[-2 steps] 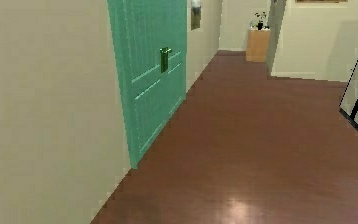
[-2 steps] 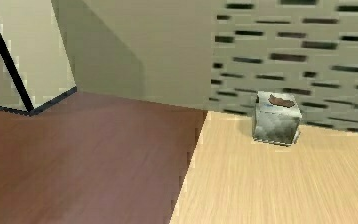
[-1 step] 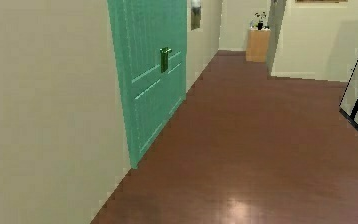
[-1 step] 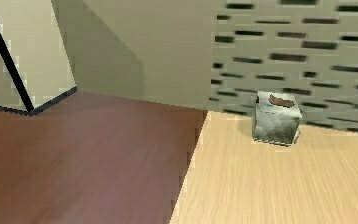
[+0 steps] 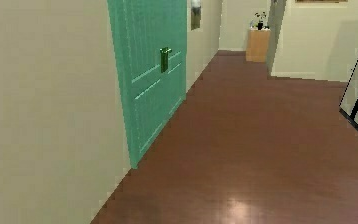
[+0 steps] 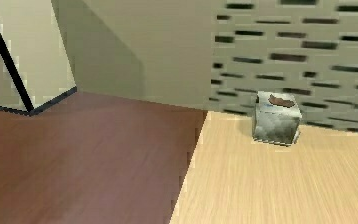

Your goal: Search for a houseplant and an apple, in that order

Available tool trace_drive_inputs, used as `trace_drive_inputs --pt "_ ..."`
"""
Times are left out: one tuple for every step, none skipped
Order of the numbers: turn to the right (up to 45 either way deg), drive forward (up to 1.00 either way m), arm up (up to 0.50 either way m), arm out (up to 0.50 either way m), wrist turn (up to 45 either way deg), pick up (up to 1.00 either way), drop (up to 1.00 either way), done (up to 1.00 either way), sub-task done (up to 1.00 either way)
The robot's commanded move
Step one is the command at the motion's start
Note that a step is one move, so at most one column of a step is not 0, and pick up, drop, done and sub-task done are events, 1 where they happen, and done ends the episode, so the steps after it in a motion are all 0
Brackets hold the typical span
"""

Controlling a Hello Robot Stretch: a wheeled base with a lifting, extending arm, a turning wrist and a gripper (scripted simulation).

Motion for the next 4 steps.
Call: trace_drive_inputs --pt "0.0 0.2 0.0 0.0 0.0 0.0 0.0 0.0 0.0" --pt "15.0 0.0 0.0 0.0 0.0 0.0 0.0 0.0 0.0" --pt "0.0 1.0 0.0 0.0 0.0 0.0 0.0 0.0 0.0" --pt "3.0 0.0 0.0 0.0 0.0 0.0 0.0 0.0 0.0"
